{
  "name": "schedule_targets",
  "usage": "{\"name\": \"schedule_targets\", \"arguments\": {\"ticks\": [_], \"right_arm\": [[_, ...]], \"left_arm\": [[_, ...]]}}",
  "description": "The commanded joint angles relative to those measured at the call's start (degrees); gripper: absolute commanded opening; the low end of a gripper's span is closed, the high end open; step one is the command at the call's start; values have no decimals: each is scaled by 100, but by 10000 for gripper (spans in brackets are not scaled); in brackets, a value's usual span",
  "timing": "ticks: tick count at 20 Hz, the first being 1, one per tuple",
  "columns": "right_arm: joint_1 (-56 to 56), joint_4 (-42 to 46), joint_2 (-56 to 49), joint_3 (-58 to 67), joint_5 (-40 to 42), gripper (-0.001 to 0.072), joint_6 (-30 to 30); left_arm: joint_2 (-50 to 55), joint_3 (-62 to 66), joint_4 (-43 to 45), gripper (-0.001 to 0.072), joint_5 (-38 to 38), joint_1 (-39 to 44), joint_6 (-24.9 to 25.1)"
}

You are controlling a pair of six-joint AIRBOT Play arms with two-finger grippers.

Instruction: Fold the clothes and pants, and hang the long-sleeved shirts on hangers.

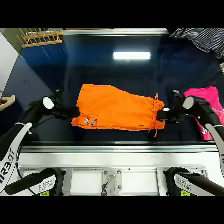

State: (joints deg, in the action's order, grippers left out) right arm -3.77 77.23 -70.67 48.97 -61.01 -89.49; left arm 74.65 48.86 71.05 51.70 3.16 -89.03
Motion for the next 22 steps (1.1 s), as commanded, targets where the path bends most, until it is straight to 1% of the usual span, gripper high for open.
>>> {"name": "schedule_targets", "arguments": {"ticks": [1,2,3,4,5,6,9,10,12,15,18,19,21,22], "right_arm": [[-535,-396,487,195,-588,550,719],[-841,-428,560,188,-715,550,857],[-1180,-568,549,173,-798,550,1117],[-1515,-866,498,111,-750,550,1381],[-1797,-1279,393,35,-645,550,1644],[-2037,-1694,214,-33,-557,551,1853],[-2422,-2616,-579,-205,-188,551,2256],[-2435,-2927,-872,-212,-114,550,2413],[-2352,-3418,-1340,-210,-105,550,2529],[-2009,-3683,-1784,-210,-28,538,2529],[-1572,-4011,-1895,-210,177,529,2527],[-1423,-4076,-1895,-208,260,485,2527],[-1176,-4203,-1893,-205,402,284,2529],[-1086,-4266,-1893,-205,481,220,2529]], "left_arm": [[-444,522,-52,443,737,-149,57],[-647,581,-57,442,804,-157,52],[-866,586,-66,436,815,-144,50],[-1040,579,-57,267,815,-90,28],[-1191,575,-59,43,807,9,28],[-1292,575,-61,6,772,140,26],[-1366,577,-59,6,623,673,-188],[-1322,577,-63,6,588,866,-197],[-1167,577,-63,6,474,1222,-232],[-942,577,-66,6,79,1602,-509],[-789,577,-70,6,-203,1808,-748],[-739,577,-72,6,-240,1862,-750],[-612,577,-70,6,-243,1993,-855],[-542,577,-70,6,-247,2048,-855]]}}
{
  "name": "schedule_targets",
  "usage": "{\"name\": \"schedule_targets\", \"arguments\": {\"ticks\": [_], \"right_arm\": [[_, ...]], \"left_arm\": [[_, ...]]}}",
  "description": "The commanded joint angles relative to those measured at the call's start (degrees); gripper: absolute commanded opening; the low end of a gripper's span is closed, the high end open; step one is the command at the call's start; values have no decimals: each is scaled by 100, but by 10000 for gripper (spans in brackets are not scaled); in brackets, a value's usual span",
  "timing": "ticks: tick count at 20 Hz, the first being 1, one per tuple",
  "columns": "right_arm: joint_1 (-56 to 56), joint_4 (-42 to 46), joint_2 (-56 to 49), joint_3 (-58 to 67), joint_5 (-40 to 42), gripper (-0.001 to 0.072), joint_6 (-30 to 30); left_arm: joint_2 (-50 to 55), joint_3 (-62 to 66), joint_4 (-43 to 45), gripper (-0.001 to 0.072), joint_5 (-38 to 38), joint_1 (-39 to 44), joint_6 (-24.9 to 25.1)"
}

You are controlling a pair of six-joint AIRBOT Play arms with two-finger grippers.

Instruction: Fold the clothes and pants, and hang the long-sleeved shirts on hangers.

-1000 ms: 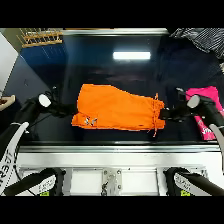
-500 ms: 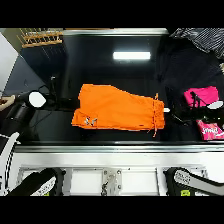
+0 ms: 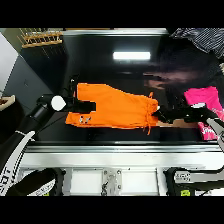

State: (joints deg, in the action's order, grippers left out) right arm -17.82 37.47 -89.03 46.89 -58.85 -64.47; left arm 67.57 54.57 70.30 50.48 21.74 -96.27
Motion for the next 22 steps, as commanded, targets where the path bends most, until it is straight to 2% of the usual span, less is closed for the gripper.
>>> {"name": "schedule_targets", "arguments": {"ticks": [1,2,3,5,7,9,11,16,20,22], "right_arm": [[378,-326,-50,4,330,181,31],[409,-328,-37,7,341,61,83],[428,-315,-13,11,330,13,160],[389,-48,162,66,295,12,144],[275,914,461,448,-9,12,-409],[214,2210,809,1176,-734,12,-984],[271,3040,1095,1987,-1556,12,-1285],[920,3460,1449,3674,-2806,12,-1740],[1847,3650,1451,4542,-3082,12,-2006],[2258,3650,1449,4767,-3077,12,-2028]], "left_arm": [[245,7,2,6,-125,236,-133],[328,7,4,6,-116,286,-133],[415,7,2,6,-118,326,-136],[595,11,-37,6,-129,334,-236],[857,184,-136,6,-74,321,-232],[1213,575,-144,6,-81,363,-232],[1672,1078,-146,6,-111,531,-229],[3040,2470,-166,6,-96,1209,-232],[4092,3600,-970,6,-101,1644,-205],[4535,4072,-1054,6,-2,1821,-208]]}}
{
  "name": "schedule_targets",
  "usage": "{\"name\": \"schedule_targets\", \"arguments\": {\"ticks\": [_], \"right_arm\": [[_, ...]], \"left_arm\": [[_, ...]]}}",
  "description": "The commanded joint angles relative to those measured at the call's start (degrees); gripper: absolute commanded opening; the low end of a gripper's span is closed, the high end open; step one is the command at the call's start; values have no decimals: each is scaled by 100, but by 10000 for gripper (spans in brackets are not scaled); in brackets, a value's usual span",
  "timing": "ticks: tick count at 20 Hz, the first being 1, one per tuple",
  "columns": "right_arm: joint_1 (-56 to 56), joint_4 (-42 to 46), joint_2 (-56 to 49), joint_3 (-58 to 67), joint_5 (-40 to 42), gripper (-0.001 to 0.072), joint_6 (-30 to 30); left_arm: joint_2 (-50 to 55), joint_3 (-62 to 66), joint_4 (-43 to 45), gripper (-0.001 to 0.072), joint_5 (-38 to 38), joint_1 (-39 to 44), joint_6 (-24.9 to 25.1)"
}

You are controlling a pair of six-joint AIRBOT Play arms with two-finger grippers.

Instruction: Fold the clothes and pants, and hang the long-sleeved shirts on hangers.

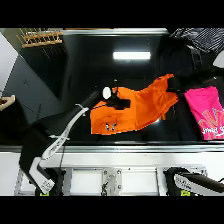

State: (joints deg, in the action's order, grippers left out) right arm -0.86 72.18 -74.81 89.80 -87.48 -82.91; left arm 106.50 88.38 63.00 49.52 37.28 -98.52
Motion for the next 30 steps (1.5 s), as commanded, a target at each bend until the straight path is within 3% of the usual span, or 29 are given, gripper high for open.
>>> {"name": "schedule_targets", "arguments": {"ticks": [1,6,12,21,30], "right_arm": [[717,181,26,551,-214,12,-184],[1062,181,17,614,-131,12,-179],[1071,179,-37,616,-131,12,-179],[1593,162,-109,616,264,12,-184],[3976,22,-1366,616,1744,15,-249]], "left_arm": [[861,940,-326,6,234,341,13],[1405,1797,-304,6,756,483,9],[907,1891,57,6,1274,-109,4],[-1211,0,1458,6,1329,-1263,-138],[-3084,-1051,1539,6,1329,-2914,-133]]}}
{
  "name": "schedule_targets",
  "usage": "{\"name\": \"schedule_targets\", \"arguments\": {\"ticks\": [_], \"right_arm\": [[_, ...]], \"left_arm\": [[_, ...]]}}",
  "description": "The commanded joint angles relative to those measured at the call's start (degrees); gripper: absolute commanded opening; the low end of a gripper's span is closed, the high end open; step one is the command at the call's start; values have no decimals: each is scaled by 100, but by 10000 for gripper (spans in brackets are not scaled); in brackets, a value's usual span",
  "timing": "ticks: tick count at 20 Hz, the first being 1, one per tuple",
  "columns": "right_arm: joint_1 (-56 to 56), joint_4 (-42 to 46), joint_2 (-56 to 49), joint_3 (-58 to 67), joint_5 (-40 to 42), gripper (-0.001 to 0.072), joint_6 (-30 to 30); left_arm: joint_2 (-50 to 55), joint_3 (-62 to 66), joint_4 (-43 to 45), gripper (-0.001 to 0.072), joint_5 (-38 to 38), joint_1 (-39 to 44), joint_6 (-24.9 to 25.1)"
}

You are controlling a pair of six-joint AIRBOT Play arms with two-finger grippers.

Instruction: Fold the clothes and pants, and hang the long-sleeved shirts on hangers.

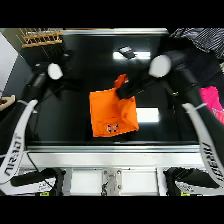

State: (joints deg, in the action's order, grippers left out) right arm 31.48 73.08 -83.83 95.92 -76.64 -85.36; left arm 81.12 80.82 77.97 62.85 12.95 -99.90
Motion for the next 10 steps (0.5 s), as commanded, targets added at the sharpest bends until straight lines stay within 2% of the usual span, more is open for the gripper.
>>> {"name": "schedule_targets", "arguments": {"ticks": [1,3,4,5,6,10], "right_arm": [[1027,-109,-702,4,940,19,7],[1517,-129,-1119,4,1534,27,20],[1696,-181,-1259,4,1738,189,201],[1799,-243,-1322,4,1834,555,396],[1829,-227,-1314,2,1825,710,439],[1174,-83,-1014,-153,1165,710,767]], "left_arm": [[-728,-387,42,6,4,-640,4],[-1060,-564,39,6,7,-922,4],[-1231,-688,39,6,-11,-1034,4],[-1388,-837,39,6,-44,-1123,4],[-1537,-1005,39,6,-72,-1193,2],[-2135,-1937,17,6,-223,-1250,2]]}}
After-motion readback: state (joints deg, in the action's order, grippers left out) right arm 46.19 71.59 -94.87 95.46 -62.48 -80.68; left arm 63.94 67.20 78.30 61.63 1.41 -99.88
